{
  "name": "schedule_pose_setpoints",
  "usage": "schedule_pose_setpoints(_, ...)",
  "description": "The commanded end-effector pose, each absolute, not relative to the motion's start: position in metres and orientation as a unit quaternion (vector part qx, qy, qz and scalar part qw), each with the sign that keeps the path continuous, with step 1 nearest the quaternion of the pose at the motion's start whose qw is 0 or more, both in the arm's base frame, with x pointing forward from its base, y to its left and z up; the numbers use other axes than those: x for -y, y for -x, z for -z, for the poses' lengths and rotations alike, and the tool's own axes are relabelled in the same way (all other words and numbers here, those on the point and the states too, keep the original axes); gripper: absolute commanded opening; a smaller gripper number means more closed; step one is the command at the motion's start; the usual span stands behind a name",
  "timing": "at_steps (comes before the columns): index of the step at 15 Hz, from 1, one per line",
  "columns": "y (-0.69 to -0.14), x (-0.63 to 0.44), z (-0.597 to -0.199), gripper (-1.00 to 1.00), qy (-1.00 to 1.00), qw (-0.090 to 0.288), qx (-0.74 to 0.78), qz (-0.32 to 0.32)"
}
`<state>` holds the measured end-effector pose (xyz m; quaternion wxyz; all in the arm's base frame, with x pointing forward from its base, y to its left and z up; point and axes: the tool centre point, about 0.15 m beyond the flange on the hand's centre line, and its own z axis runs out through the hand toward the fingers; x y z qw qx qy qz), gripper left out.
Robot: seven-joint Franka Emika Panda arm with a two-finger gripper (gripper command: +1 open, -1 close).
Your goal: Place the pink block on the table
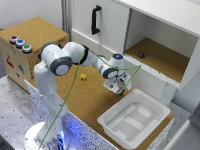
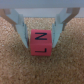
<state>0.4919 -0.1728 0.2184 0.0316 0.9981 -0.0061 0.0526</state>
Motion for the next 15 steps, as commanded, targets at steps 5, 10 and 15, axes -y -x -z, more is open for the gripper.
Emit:
schedule_pose_setpoints(5,-0.402,0.089,-0.287,1.0,-0.998,-0.012,0.004,-0.056)
schedule_pose_setpoints(10,-0.362,-0.004,-0.297,1.0,-0.994,-0.043,-0.087,-0.05)
schedule_pose_setpoints(15,-0.35,-0.077,-0.273,1.0,-0.983,-0.063,-0.172,-0.023)
